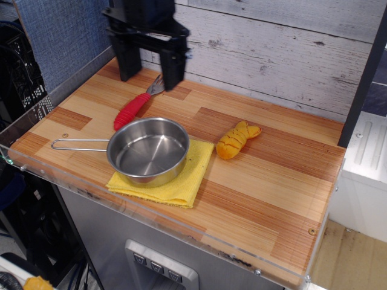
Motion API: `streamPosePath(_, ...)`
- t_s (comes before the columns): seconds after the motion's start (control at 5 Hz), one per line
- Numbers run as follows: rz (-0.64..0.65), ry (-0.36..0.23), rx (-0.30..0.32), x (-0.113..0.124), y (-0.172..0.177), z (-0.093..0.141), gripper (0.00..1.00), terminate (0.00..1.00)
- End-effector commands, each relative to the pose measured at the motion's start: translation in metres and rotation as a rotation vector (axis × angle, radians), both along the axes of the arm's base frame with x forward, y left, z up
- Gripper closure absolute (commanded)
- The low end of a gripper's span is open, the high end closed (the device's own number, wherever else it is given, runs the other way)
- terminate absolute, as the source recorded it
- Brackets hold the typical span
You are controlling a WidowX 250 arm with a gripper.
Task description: Place yellow object into the silver pot.
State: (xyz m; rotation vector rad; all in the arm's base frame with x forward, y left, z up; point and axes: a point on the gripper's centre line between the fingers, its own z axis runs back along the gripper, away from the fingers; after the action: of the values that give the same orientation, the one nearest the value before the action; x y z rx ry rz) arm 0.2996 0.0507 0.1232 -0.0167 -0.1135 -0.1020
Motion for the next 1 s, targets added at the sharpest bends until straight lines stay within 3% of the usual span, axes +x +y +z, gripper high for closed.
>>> streamPosePath(0.0, -0.127, -0.044, -0.046, 0.041, -0.065, -0.023, 0.0, 0.0)
streamPosePath(0.2, -0.098, -0.079, -0.035, 0.06, -0.089, -0.035, 0.0, 0.0)
streamPosePath(0.4, -0.098, -0.05, 0.019, 0.072, -0.099, -0.06, 0.0, 0.0)
streamPosePath(0.8, -0.099, 0.015, 0.219, 0.073, -0.07, -0.095, 0.0, 0.0)
